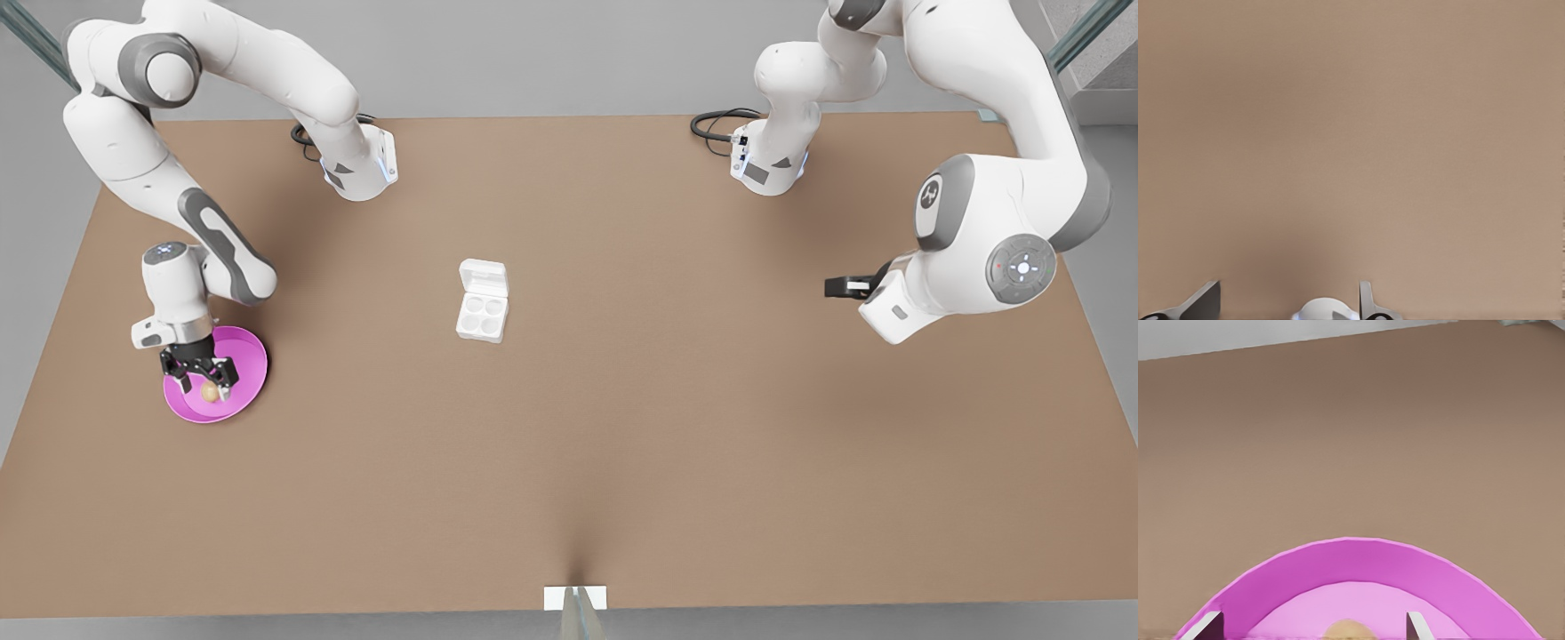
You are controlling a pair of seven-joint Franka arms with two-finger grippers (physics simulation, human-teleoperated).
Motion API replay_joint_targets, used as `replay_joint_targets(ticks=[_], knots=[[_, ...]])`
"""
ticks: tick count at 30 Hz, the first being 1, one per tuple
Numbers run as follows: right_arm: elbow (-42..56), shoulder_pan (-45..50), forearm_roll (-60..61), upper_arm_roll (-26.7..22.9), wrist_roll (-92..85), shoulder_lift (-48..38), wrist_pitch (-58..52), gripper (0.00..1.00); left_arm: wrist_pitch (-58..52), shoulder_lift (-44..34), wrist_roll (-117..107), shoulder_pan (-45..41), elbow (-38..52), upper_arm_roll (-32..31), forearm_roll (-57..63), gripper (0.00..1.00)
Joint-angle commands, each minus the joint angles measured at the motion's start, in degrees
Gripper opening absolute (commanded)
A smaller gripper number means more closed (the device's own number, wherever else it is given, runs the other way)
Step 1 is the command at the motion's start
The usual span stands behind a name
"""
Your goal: Pack egg into the box and close the box lid
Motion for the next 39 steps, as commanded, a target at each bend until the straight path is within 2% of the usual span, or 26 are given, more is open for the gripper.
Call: replay_joint_targets(ticks=[1,3,6,21,22,23,27,30,38,39], knots=[[0.04,-0.24,-0.79,-0.04,0.00,0.14,0.00,1.00,0.00,-0.05,0.00,0.00,0.00,0.01,-0.11,1.00],[1.09,-3.67,-8.53,-0.04,-0.09,2.60,0.00,1.00,-0.08,-0.05,-0.08,0.00,0.00,-0.08,-0.11,1.00],[1.45,-4.63,-13.71,-0.12,-0.18,2.78,0.09,1.00,-0.26,-0.05,-0.17,0.00,0.00,0.01,-0.20,1.00],[3.11,-6.04,-17.49,-0.56,-0.44,6.47,0.09,0.99,-0.35,-0.14,-0.09,0.00,0.09,-0.08,-0.20,1.00],[3.12,-6.04,-17.40,-0.56,-0.44,6.47,0.09,0.97,-0.35,-0.14,-0.17,0.00,0.09,-0.08,-0.20,1.00],[3.12,-6.04,-17.40,-0.56,-0.44,6.47,0.09,0.90,-0.35,-0.14,-0.17,0.00,0.09,-0.08,-0.20,1.00],[3.12,-6.04,-17.40,-0.56,-0.44,6.38,0.09,0.82,-0.35,-0.32,-0.44,0.00,0.09,-0.08,-0.29,1.00],[3.12,-6.13,-17.40,-0.56,-0.44,6.38,0.09,0.71,-0.26,-0.23,-0.44,0.00,0.18,-0.08,-0.29,1.00],[3.47,-6.04,-17.32,-0.48,-0.44,6.30,0.09,0.71,-0.26,-0.23,-0.61,0.00,1.06,-0.08,-0.20,1.00],[3.47,-6.13,-17.32,-0.48,-0.44,6.30,0.09,0.68,-0.35,-0.23,-0.61,0.00,1.06,-0.08,-0.20,1.00]])
